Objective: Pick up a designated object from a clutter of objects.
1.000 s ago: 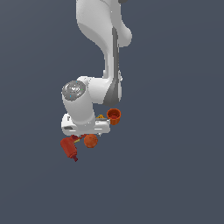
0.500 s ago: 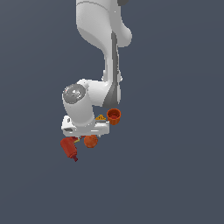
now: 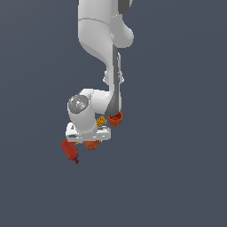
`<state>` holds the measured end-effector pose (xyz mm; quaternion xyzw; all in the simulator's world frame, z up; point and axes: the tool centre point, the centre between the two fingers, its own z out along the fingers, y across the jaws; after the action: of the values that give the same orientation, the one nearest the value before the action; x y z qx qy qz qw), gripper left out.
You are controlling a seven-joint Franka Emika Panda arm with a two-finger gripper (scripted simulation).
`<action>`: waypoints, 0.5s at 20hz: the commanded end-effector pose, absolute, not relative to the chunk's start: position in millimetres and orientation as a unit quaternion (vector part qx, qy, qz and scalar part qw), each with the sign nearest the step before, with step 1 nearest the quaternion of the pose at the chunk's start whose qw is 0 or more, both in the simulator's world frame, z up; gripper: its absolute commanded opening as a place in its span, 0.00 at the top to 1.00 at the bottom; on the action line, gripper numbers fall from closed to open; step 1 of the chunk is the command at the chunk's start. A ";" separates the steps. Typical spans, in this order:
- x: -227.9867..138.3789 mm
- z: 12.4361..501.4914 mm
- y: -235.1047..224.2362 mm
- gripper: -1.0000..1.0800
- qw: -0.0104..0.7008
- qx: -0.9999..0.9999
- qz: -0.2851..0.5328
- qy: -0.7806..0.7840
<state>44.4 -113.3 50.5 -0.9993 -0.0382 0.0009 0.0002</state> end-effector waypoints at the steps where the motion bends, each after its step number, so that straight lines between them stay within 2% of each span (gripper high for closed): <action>1: 45.4 47.2 -113.3 0.04 0.000 -0.999 0.000 -0.038; 2: 45.5 47.0 -113.3 0.04 0.000 -0.999 0.000 -0.038; 3: 45.5 47.0 -113.3 1.00 0.000 -0.999 0.000 -0.038; 10: 45.5 47.0 -113.3 1.00 0.000 -0.999 0.000 -0.038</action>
<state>45.3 -113.9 47.8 -0.9993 -0.0380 -0.0002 -0.0001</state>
